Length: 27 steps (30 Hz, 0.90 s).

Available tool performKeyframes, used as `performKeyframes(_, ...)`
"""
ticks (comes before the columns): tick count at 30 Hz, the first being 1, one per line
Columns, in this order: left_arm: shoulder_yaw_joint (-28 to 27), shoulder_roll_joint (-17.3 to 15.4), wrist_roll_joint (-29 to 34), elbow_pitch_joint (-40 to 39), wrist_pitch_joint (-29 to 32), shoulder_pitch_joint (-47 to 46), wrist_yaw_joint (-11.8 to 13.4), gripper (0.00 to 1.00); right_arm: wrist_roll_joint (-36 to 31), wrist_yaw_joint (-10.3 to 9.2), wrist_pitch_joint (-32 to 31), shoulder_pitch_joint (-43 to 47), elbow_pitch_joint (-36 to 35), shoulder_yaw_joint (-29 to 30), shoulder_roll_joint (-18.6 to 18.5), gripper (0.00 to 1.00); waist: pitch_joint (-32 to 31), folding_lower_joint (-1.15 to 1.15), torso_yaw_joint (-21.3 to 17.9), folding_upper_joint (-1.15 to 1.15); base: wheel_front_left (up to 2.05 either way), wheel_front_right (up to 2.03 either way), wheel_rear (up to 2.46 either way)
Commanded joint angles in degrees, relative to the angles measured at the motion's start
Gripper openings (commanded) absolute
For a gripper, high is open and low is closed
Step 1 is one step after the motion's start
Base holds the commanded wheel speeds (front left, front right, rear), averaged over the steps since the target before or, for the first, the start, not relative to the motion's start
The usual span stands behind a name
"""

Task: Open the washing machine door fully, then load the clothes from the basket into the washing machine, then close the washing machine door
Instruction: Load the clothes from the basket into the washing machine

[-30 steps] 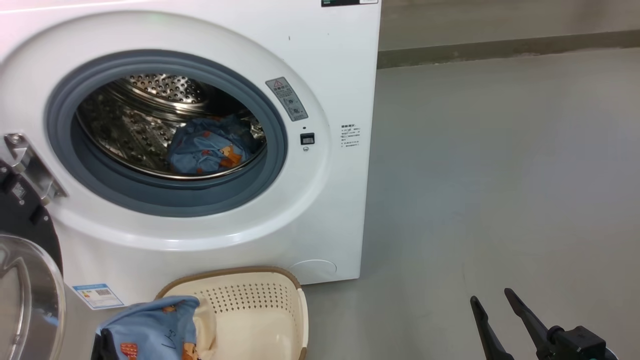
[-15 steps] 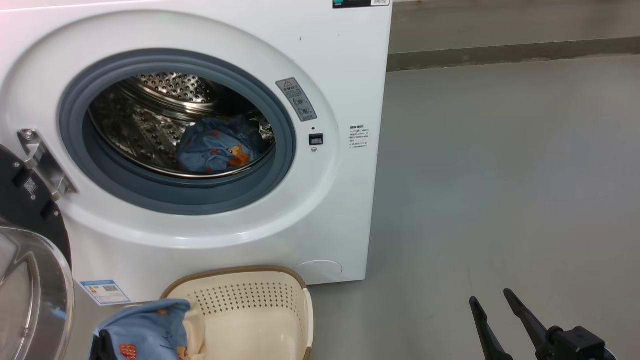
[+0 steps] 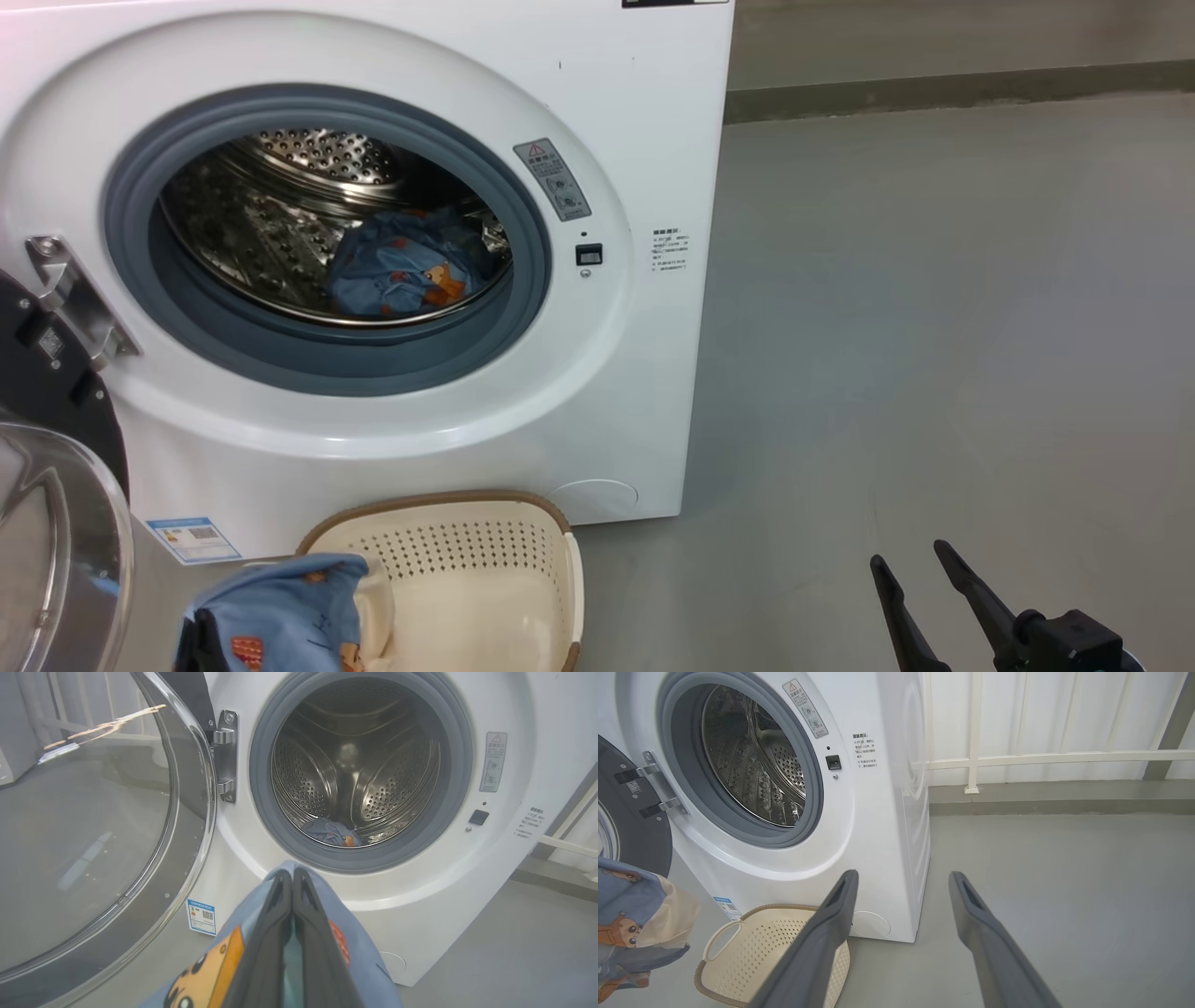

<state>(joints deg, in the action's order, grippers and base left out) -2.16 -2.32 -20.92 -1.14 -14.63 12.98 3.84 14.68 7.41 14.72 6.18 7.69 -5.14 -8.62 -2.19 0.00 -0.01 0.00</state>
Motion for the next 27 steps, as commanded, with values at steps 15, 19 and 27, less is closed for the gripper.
performKeyframes(15,-0.3,-0.6,3.0,-1.1,-0.4,-8.5,-1.6,0.00,0.0,0.08,0.3,-3.6,-1.4,-3.2,0.3,1.00,5.0,0.00,-3.5,0.00,0.00,0.00,0.00)
performKeyframes(19,-1.3,-0.6,4.2,-0.5,-0.4,-14.6,-2.1,0.00,0.1,0.08,0.3,-5.5,-1.7,-3.2,0.8,1.00,8.2,0.00,-4.6,0.00,0.00,0.00,0.00)
performKeyframes(27,-2.5,-2.0,6.6,4.4,-0.4,-27.2,-3.2,0.00,0.1,0.08,0.3,-9.2,-2.0,-4.2,1.7,1.00,13.4,0.00,-6.4,0.00,0.00,0.00,0.00)
